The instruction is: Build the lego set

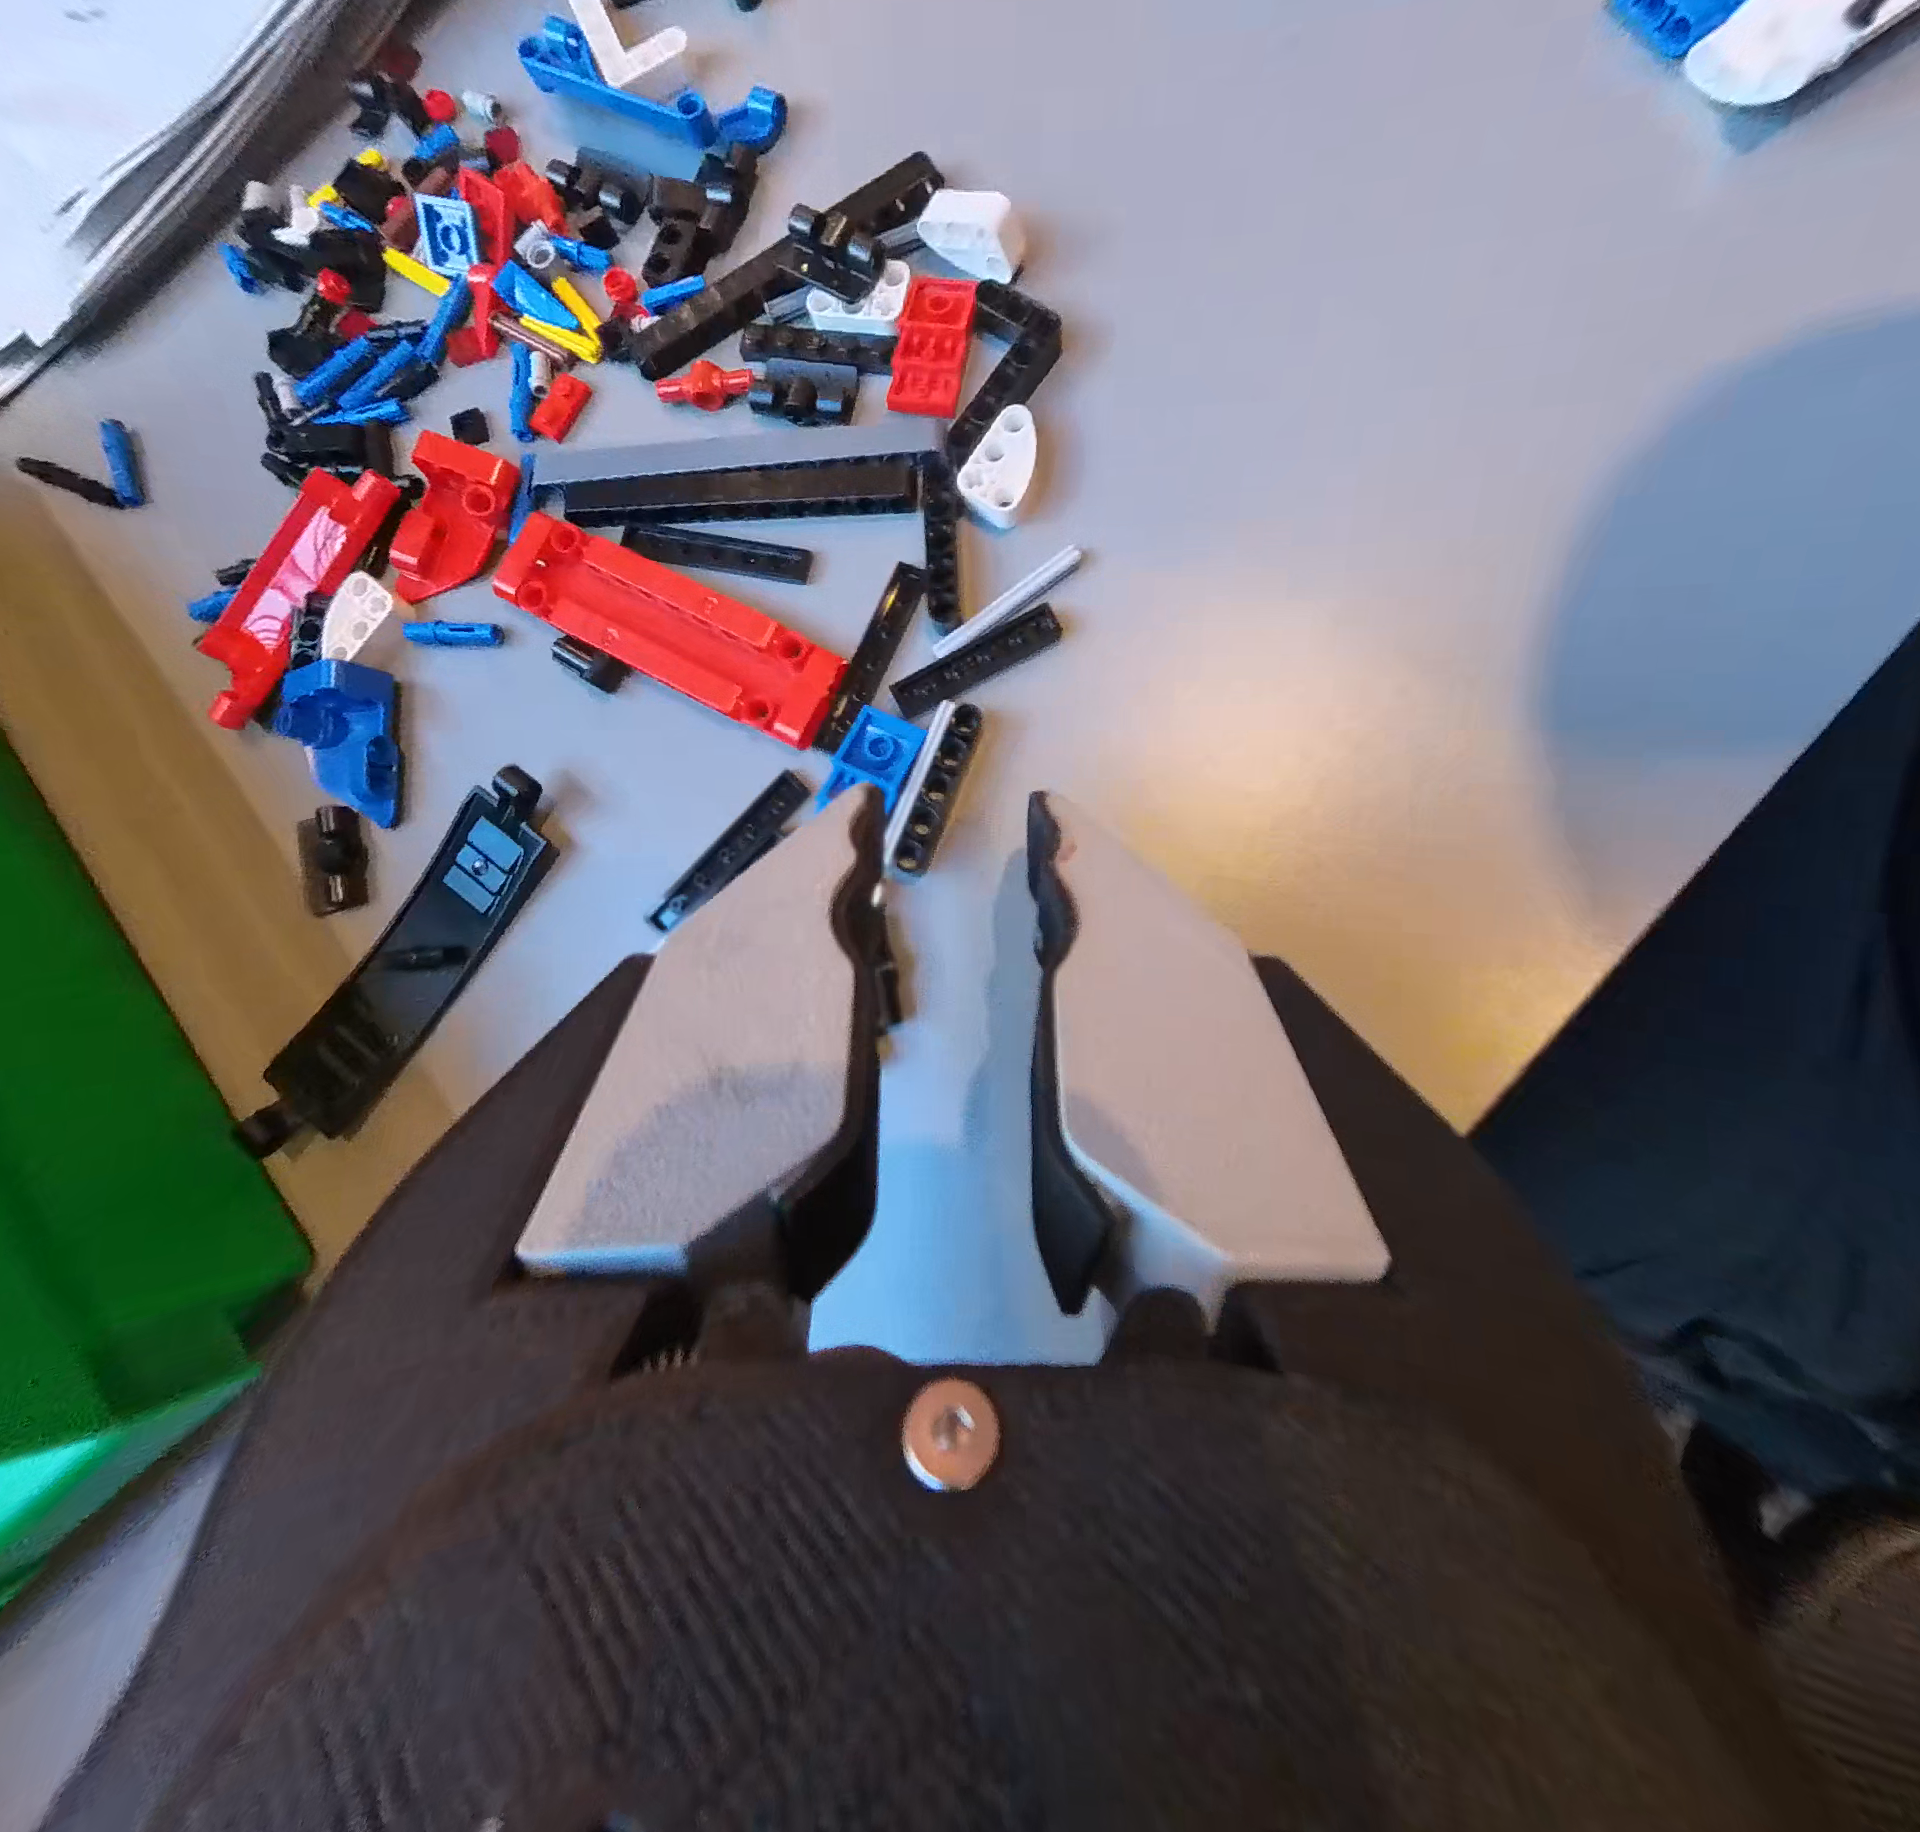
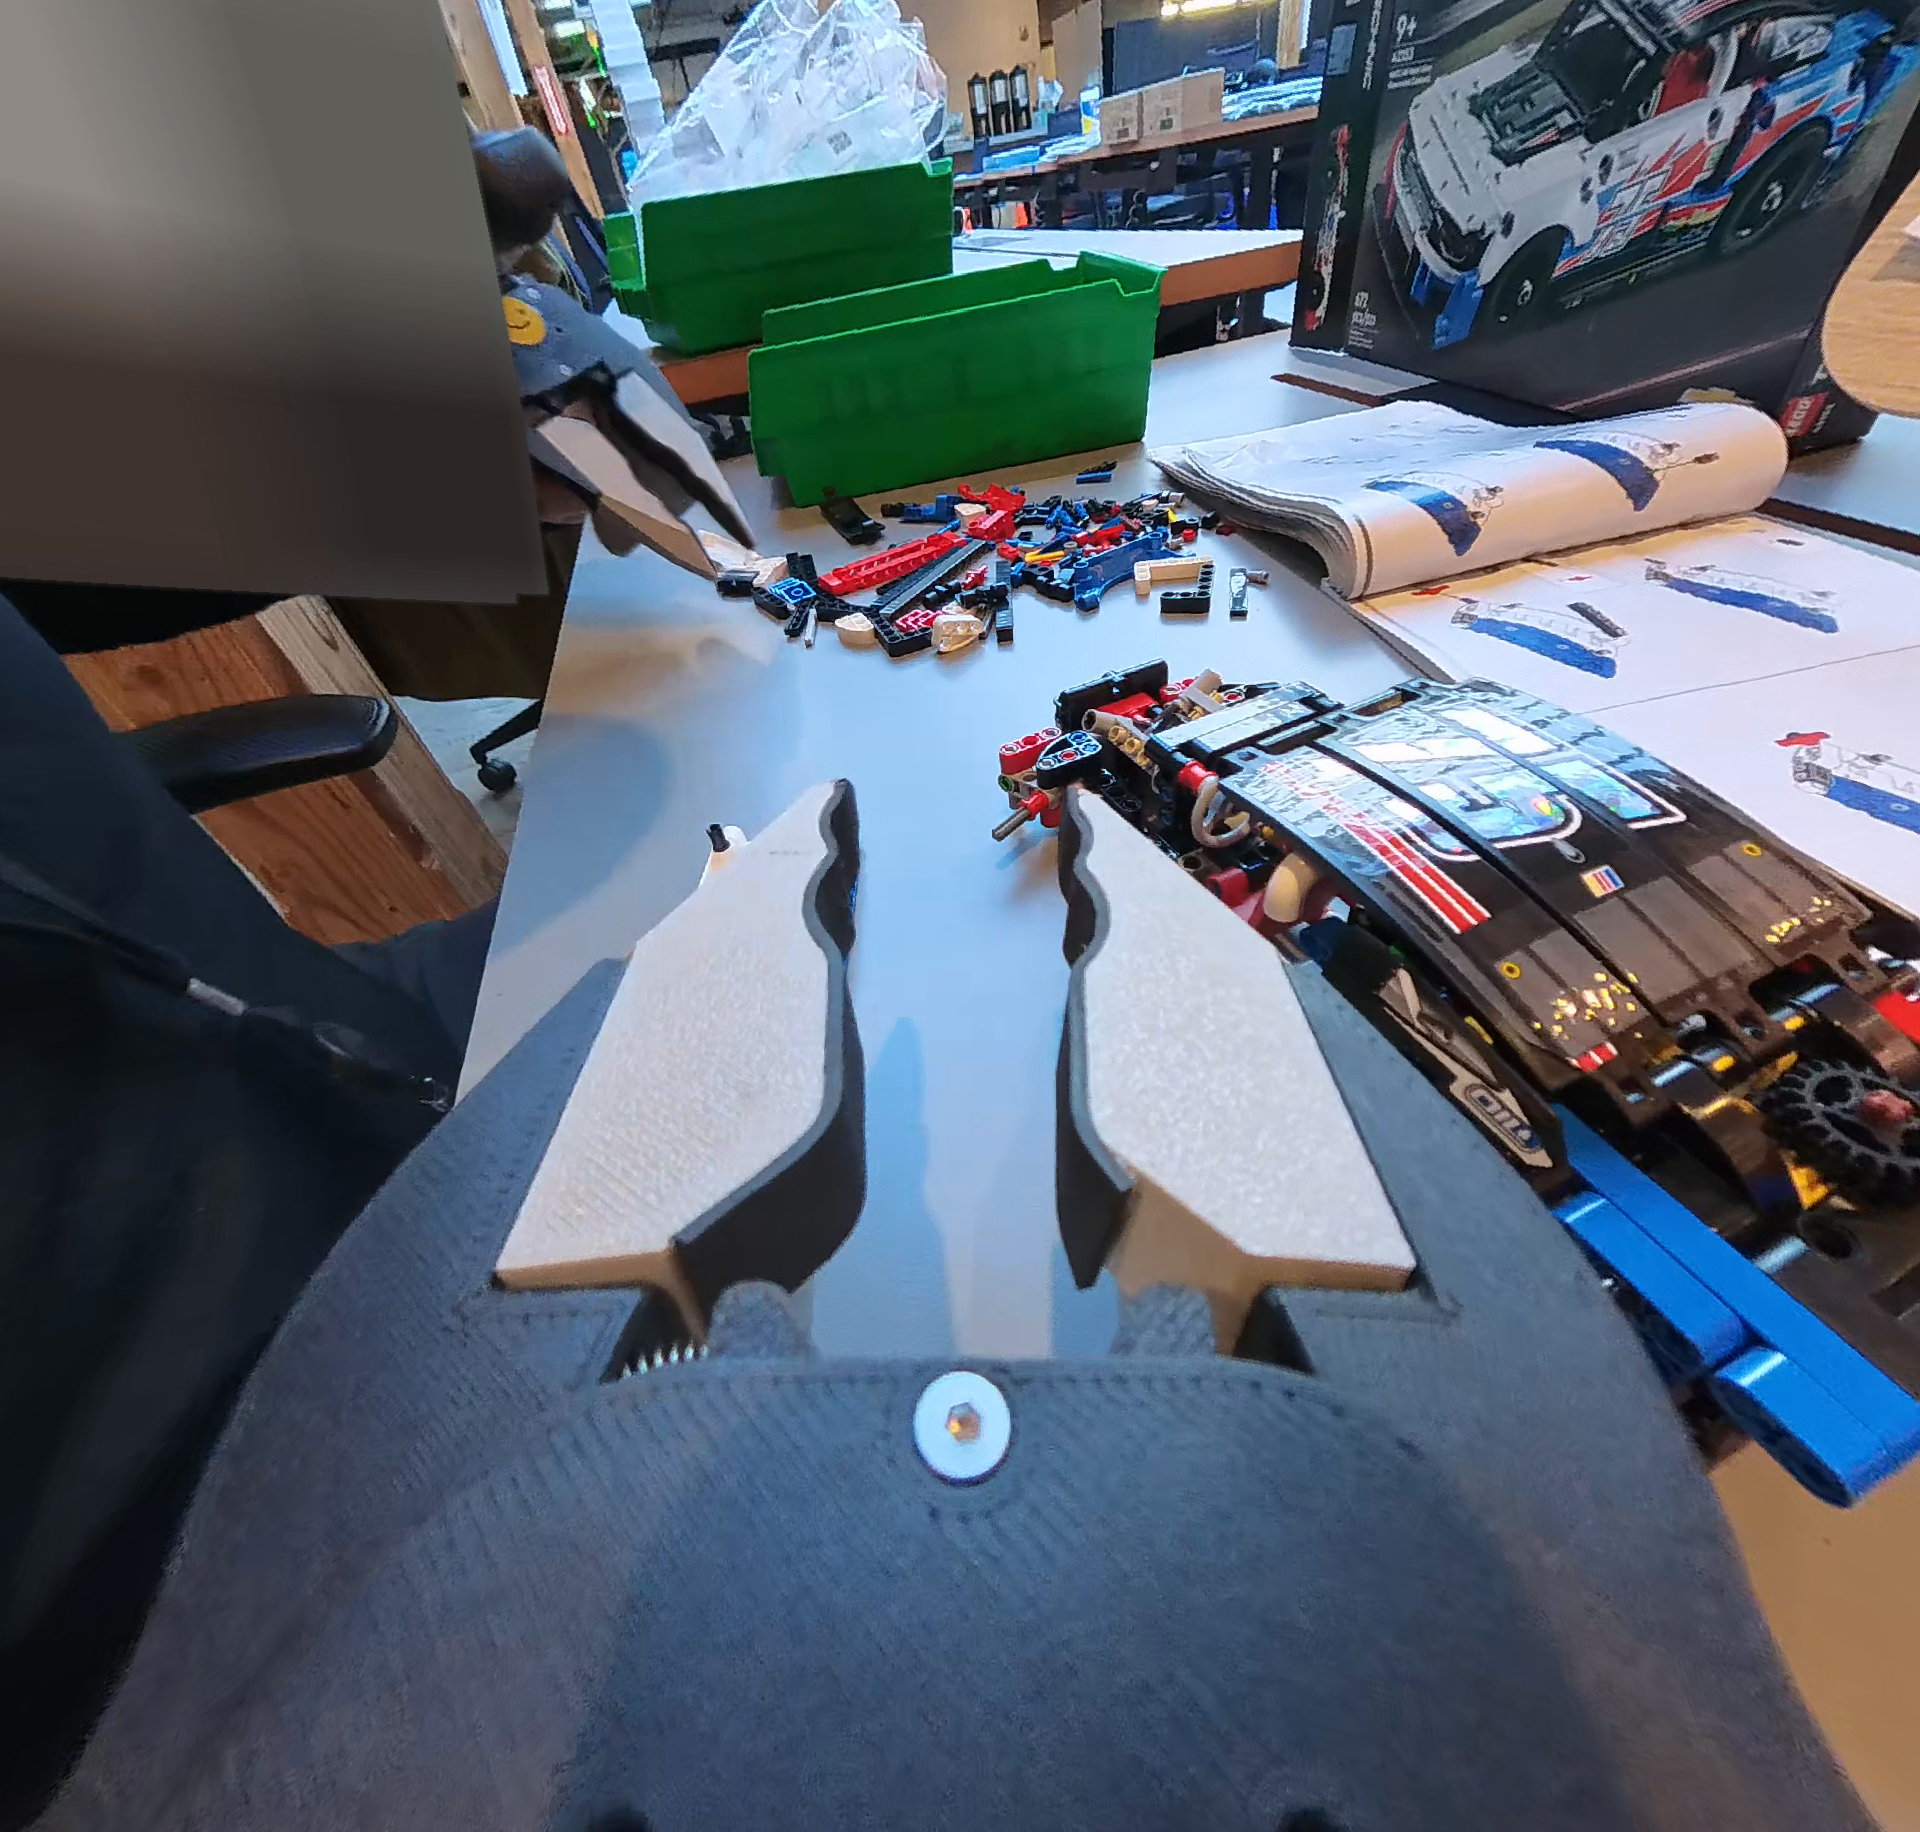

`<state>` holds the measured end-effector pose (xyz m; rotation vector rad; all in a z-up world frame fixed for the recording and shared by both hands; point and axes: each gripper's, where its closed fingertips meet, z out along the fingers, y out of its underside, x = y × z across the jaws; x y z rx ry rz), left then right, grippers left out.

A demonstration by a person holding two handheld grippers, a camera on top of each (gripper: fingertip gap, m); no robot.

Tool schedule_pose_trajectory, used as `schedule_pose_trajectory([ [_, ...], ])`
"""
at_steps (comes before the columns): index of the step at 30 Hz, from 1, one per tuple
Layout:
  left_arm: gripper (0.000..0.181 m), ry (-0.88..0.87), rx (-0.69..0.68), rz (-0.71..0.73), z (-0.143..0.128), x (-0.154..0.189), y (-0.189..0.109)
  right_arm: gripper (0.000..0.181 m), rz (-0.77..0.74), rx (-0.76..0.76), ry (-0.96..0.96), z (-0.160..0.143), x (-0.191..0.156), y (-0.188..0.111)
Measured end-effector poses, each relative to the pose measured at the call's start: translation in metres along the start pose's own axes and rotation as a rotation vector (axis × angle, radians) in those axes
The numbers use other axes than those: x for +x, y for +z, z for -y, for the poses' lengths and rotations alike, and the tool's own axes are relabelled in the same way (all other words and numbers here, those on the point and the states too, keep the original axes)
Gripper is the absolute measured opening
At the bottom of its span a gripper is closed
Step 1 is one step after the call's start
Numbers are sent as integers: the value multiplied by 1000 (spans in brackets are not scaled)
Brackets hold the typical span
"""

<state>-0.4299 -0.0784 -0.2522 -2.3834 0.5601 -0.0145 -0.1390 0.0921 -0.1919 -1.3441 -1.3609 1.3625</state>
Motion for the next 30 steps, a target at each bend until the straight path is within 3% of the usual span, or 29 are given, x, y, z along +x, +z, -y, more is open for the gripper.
schedule_pose_trajectory([
  [5, 22, 29, -95, -54, -14, -2, 18, 36, -5, 30, 22, 4, 3, -4],
  [13, 5, 66, -95, -30, -13, -2, 18, 36, -1, 40, 38, 5, 4, -5],
  [20, 5, 59, -106, -52, -17, 7, 18, 36, 4, 30, 25, 3, 2, -4],
  [30, 4, 65, -65, -128, 1, 32, 28, 35, 7, 28, 29, 3, 1, -4],
])
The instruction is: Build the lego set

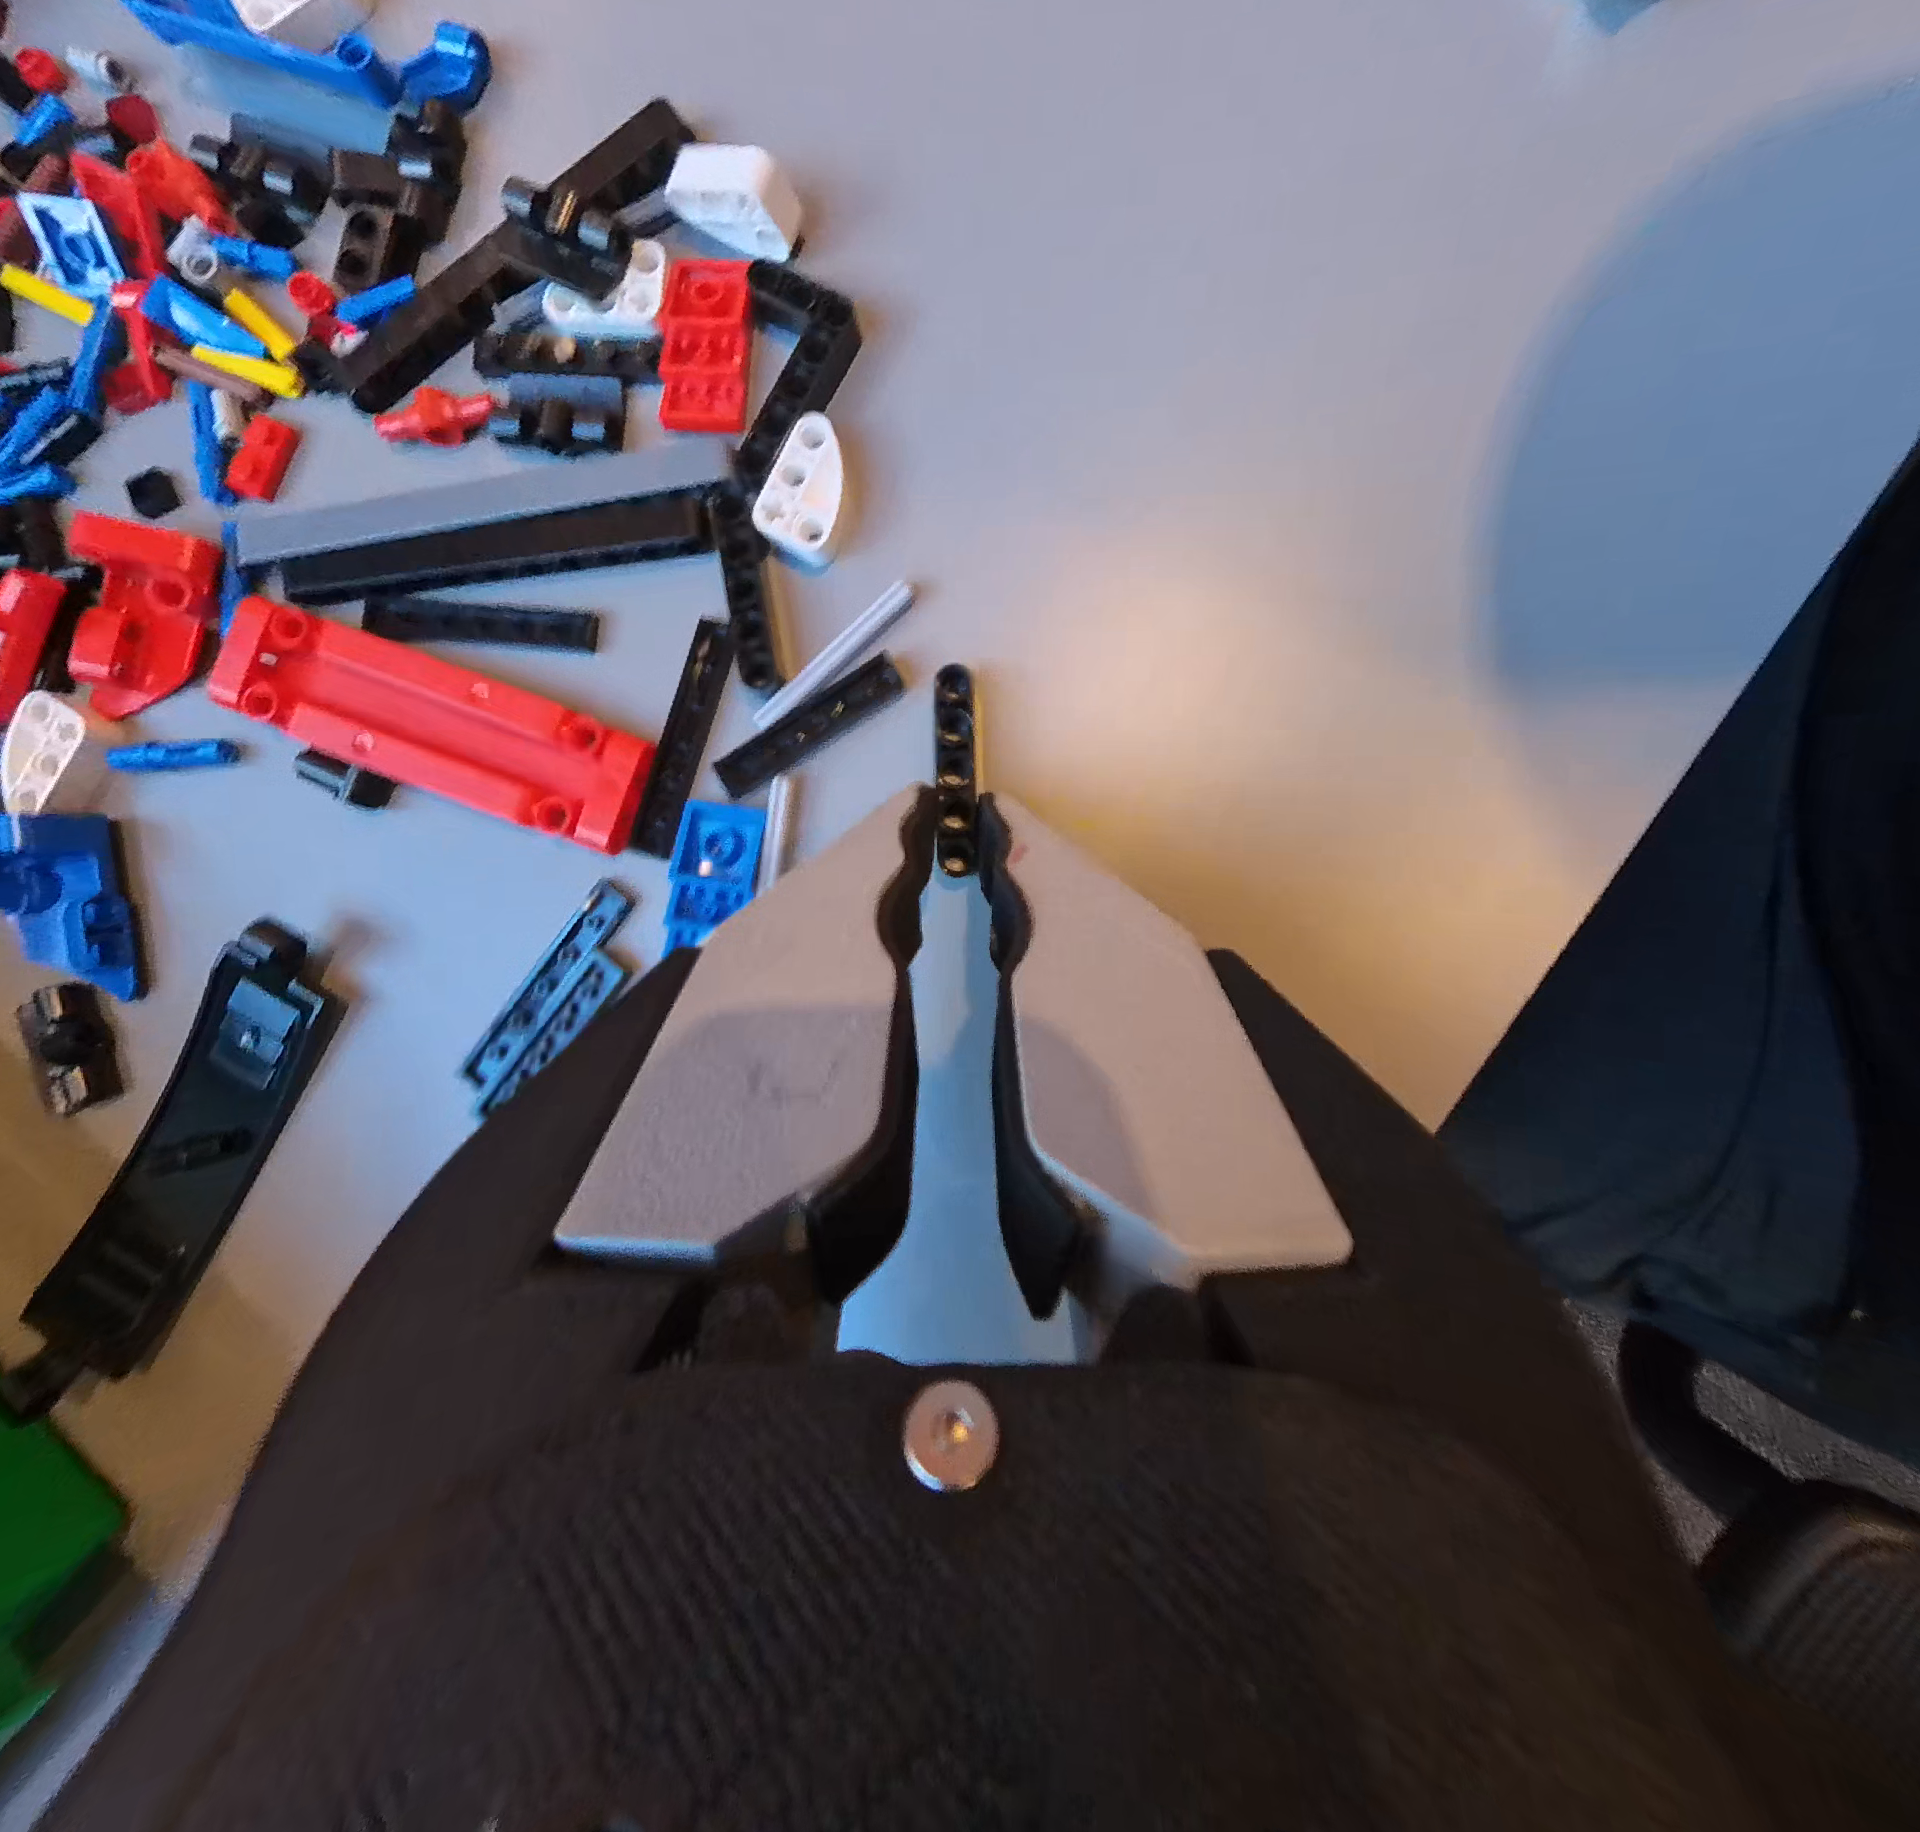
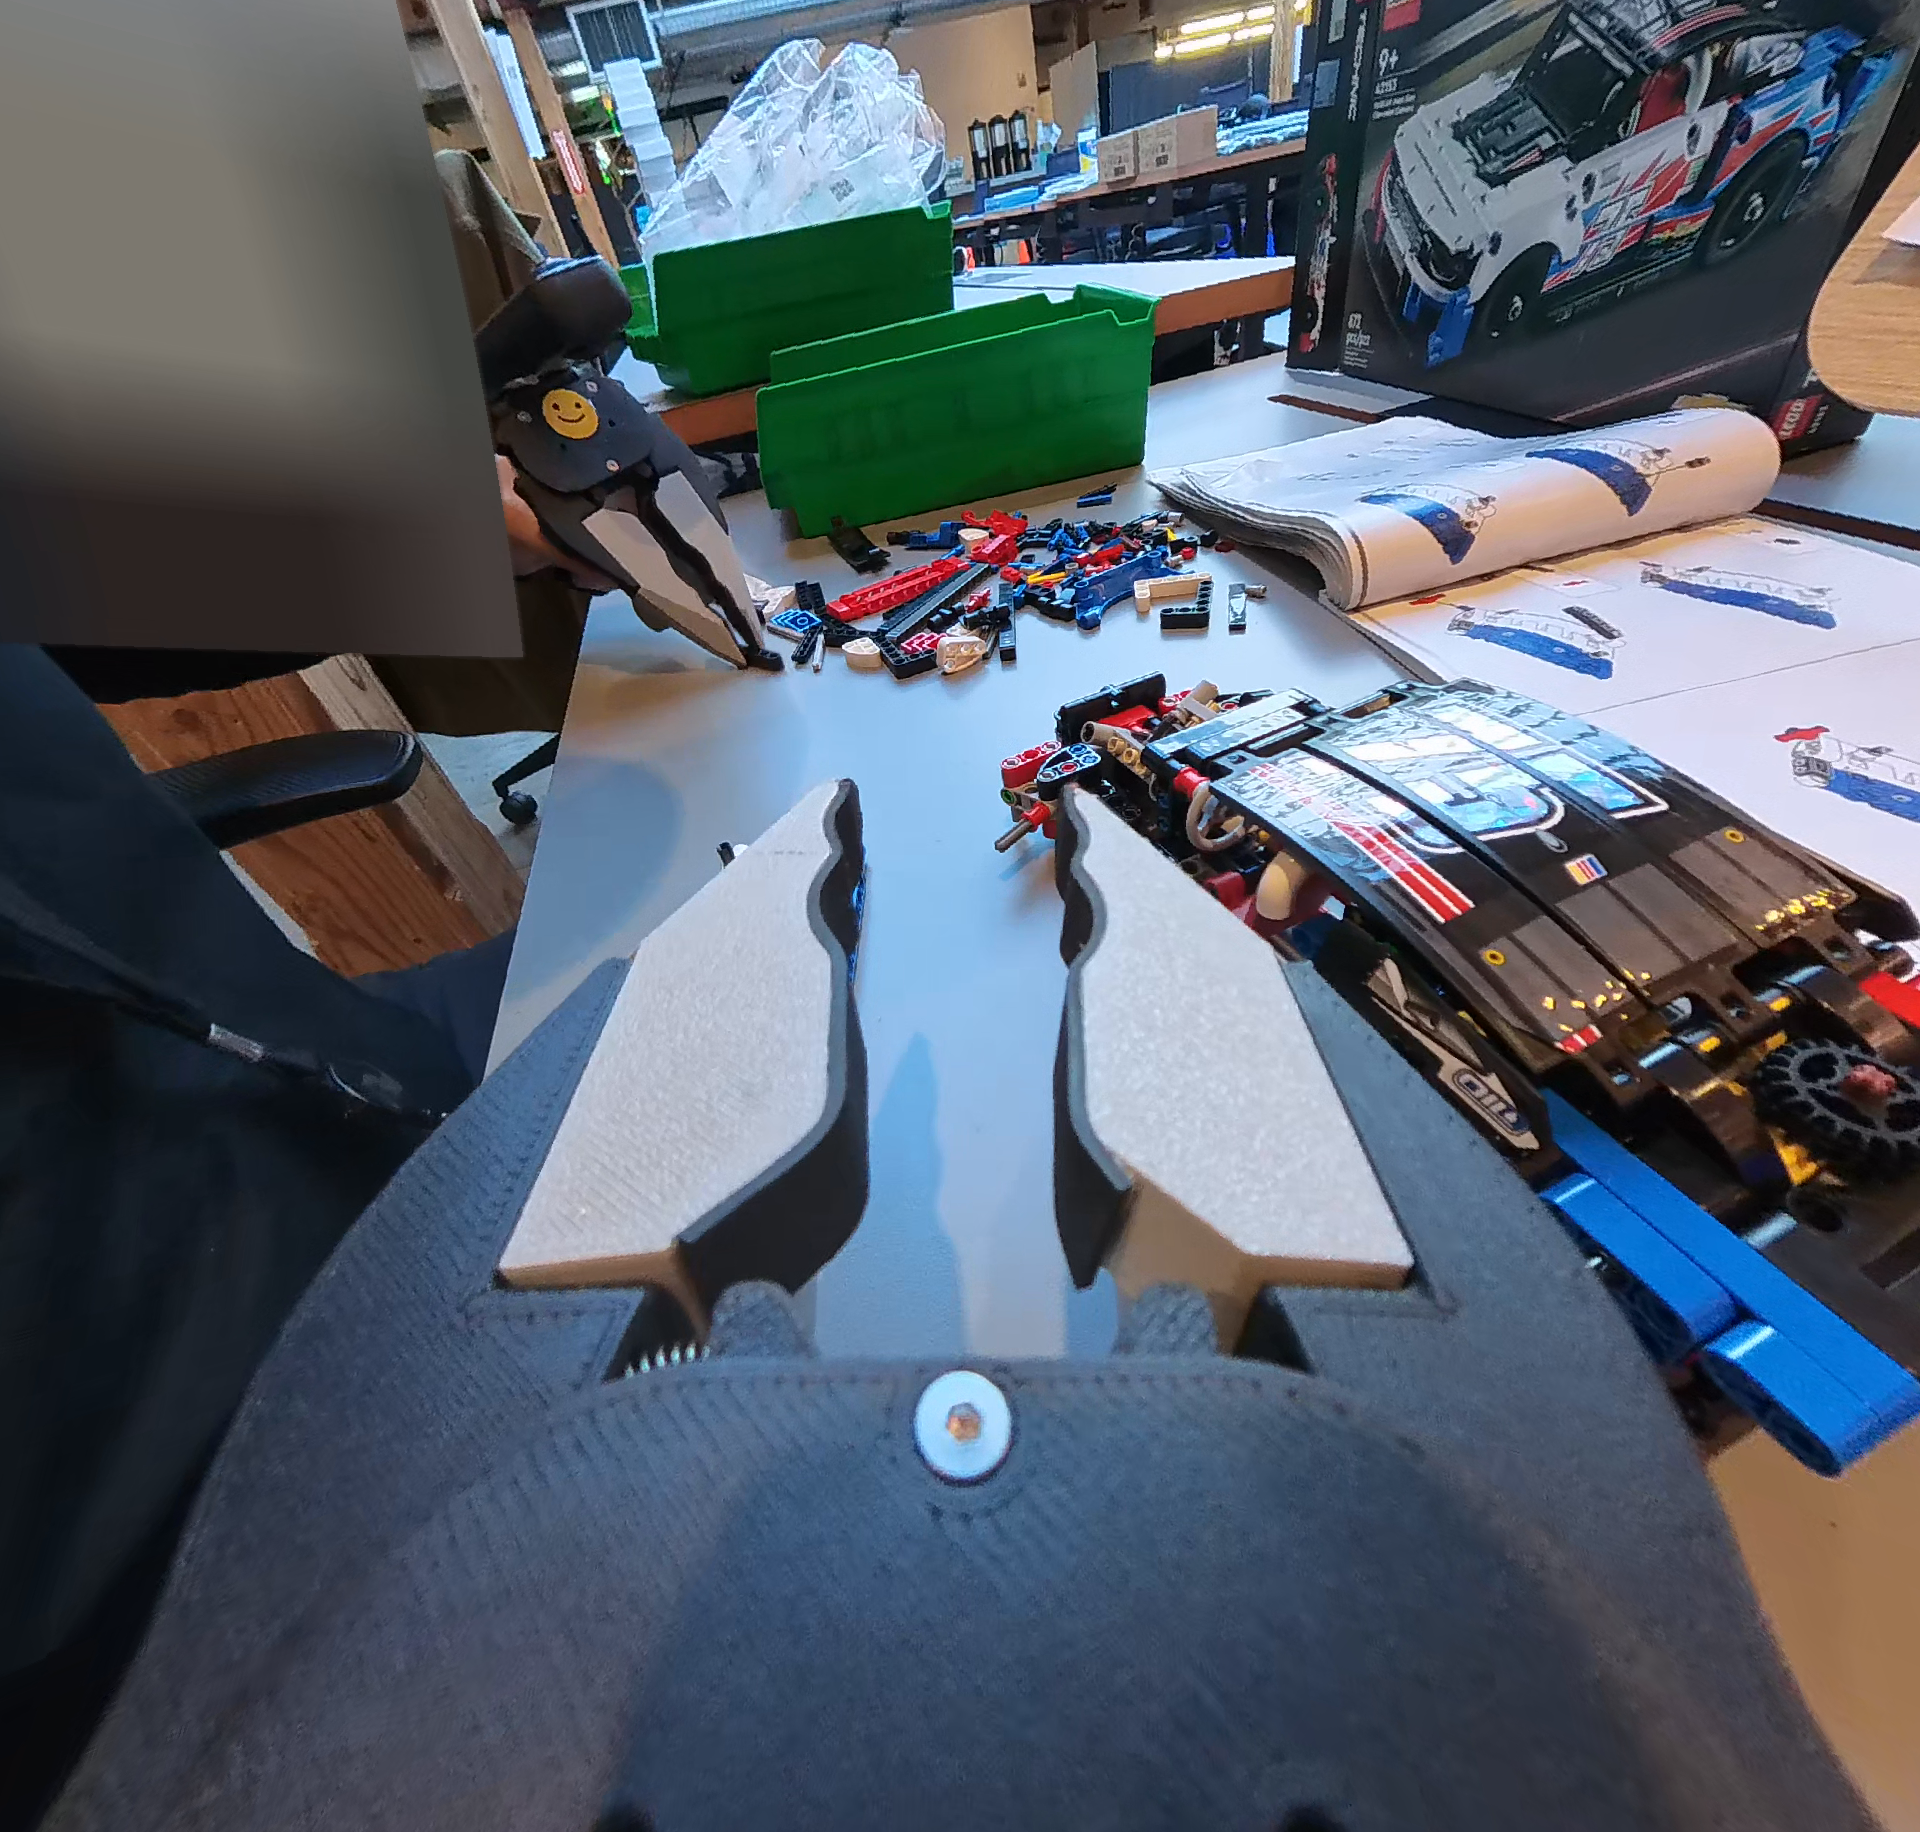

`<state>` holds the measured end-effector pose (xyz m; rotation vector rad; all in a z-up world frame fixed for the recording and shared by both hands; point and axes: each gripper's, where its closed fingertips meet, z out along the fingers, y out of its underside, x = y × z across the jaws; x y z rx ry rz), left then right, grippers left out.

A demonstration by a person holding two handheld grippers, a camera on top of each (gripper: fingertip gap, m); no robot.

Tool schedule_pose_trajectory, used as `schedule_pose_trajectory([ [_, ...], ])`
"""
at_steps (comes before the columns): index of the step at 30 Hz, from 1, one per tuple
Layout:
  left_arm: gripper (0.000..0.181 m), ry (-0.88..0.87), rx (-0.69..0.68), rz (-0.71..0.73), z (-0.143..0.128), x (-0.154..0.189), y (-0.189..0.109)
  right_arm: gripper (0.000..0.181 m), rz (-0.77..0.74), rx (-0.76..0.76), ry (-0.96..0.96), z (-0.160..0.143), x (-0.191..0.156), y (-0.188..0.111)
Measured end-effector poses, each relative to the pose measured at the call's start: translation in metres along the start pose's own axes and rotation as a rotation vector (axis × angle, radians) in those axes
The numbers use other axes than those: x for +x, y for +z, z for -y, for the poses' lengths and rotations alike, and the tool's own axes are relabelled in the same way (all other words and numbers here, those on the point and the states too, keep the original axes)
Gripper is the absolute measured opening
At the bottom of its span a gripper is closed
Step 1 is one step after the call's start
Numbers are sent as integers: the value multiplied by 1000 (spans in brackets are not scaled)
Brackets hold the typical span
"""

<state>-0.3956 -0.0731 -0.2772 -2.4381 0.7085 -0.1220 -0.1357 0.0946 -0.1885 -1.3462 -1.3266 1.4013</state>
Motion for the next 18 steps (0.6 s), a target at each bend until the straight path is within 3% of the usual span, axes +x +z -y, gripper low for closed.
schedule_pose_trajectory([
  [6, 4, 22, 126, -86, 68, 26, 21, 35, 0, -4, 3, 0, 0, 0],
  [10, 5, 64, 117, -110, 107, 45, 51, 34, 0, -3, 5, 0, 1, 0],
  [14, 5, 100, 76, -87, 117, 54, 80, 34, 0, 6, 3, 1, 0, -1],
  [18, 8, 67, 151, -124, 127, 64, 85, 34, 3, 3, -3, 0, -1, -1],
])
